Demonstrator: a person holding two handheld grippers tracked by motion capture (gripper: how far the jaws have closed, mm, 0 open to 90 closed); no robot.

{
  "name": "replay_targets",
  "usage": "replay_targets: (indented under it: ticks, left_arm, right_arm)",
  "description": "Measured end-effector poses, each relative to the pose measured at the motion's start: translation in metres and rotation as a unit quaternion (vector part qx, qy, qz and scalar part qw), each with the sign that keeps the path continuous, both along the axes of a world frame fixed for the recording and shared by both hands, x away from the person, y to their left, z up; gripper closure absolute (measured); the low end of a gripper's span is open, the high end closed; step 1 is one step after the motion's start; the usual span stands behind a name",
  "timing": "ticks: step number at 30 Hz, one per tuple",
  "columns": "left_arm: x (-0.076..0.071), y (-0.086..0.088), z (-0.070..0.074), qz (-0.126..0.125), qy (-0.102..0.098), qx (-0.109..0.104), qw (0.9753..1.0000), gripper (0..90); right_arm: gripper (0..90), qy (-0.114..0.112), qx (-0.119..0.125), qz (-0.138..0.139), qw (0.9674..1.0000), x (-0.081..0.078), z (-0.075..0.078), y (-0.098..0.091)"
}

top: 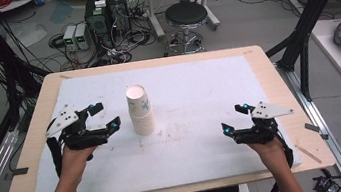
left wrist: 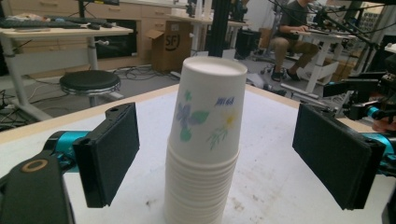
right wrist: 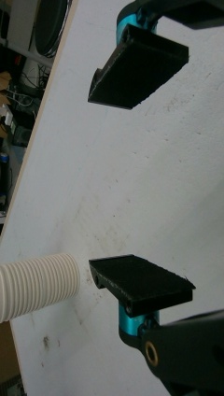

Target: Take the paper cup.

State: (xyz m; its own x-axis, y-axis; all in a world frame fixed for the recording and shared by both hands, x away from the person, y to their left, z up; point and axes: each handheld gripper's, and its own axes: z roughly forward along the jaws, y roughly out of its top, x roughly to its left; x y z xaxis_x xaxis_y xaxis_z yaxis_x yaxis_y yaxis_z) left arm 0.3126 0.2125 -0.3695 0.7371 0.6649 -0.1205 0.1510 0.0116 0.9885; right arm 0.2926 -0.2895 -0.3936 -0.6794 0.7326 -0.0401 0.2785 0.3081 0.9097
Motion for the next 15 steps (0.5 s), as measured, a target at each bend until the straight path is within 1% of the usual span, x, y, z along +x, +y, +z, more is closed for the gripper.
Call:
replay_targets:
  ticks: [1, 3, 5, 7, 8, 10, 11, 12, 13, 15]
  left_arm:
    - [0.004, -0.005, 0.006, -0.006, -0.001, 0.004, 1.0000, 14.7]
    - [0.006, -0.008, 0.008, -0.008, -0.001, 0.005, 1.0000, 14.7]
    - [0.012, -0.017, 0.015, -0.016, 0.000, 0.011, 0.9998, 14.7]
    - [0.015, -0.020, 0.017, -0.018, 0.000, 0.013, 0.9997, 14.7]
    - [0.020, -0.026, 0.020, -0.024, 0.000, 0.021, 0.9995, 14.6]
    - [0.024, -0.031, 0.022, -0.029, 0.000, 0.026, 0.9992, 14.7]
    - [0.024, -0.031, 0.022, -0.029, 0.000, 0.026, 0.9992, 14.7]
    - [0.029, -0.036, 0.024, -0.030, 0.005, 0.038, 0.9988, 14.7]
    - [0.029, -0.036, 0.024, -0.030, 0.005, 0.038, 0.9988, 14.7]
    - [0.034, -0.040, 0.027, -0.026, 0.010, 0.044, 0.9987, 14.7]
  right_arm:
    - [17.9, 0.003, 0.001, -0.001, 1.0000, 0.000, 0.000, 0.001]
    - [17.9, 0.002, -0.002, -0.001, 1.0000, 0.000, 0.000, 0.001]
    - [17.9, 0.004, 0.000, -0.002, 1.0000, -0.001, 0.000, 0.001]
    - [17.9, 0.005, -0.002, -0.002, 1.0000, -0.001, -0.001, 0.001]
    - [17.9, 0.006, -0.001, -0.003, 1.0000, -0.002, -0.001, 0.000]
    - [17.9, 0.007, -0.001, -0.004, 1.0000, -0.002, -0.002, 0.000]
    - [17.9, 0.006, -0.001, -0.003, 1.0000, -0.002, -0.002, 0.000]
    - [18.0, 0.006, -0.001, -0.003, 1.0000, -0.002, -0.002, 0.000]
    - [18.0, 0.006, -0.001, -0.003, 1.0000, -0.002, -0.002, 0.000]
    - [18.0, 0.008, -0.001, -0.003, 1.0000, -0.003, -0.002, 0.000]
